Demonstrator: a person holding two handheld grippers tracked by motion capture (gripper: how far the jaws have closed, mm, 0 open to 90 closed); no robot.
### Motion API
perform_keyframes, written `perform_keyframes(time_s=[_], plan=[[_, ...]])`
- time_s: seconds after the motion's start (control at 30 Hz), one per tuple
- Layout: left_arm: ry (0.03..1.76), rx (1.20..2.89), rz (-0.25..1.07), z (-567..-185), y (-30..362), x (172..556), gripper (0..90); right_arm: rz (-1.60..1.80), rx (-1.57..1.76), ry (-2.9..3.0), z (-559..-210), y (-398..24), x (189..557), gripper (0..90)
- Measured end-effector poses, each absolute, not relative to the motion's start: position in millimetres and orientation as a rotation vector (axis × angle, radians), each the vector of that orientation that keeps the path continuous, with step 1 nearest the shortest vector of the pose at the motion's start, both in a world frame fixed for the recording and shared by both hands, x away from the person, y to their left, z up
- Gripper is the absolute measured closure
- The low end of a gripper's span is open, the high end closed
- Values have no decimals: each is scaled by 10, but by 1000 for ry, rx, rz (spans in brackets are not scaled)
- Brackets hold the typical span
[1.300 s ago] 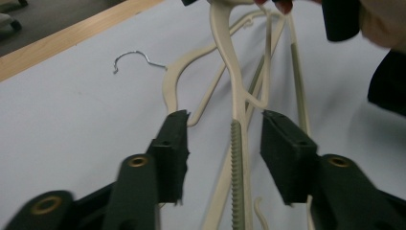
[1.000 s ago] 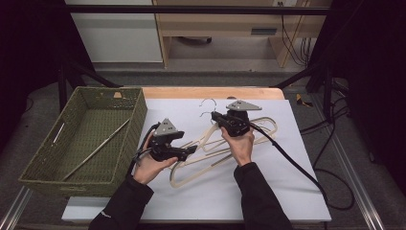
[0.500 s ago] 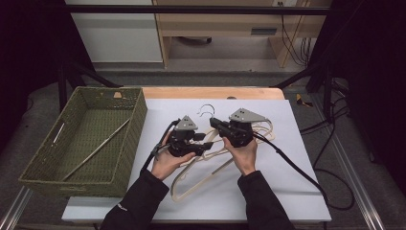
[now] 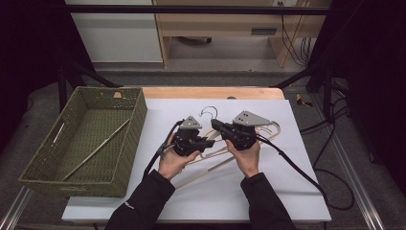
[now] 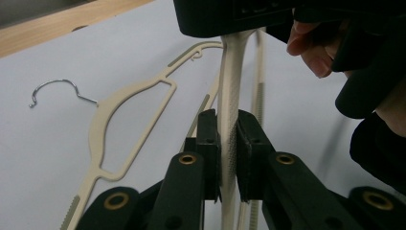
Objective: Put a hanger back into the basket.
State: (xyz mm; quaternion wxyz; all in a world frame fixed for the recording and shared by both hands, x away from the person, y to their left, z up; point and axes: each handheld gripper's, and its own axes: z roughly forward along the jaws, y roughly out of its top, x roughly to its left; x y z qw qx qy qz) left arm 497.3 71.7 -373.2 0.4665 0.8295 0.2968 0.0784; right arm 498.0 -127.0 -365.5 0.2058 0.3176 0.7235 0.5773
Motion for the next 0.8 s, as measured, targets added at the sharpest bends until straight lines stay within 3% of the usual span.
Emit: perform_keyframes(time_s=[0.17,0.27,0.4,0.8], plan=[[734,2055,315,-3705,736,4925,858,1626,874,2008,-3604,-1341,4900,836],[724,2041,276,-3711,789,4926,860,1641,864,1997,-3565,-1428,4821,760],[726,2040,340,-3675,818,4888,860,1657,877,1982,-3558,-1568,4728,677],[668,2008,441,-3326,1045,4772,859,1558,1010,1956,-3818,-2128,4470,282]])
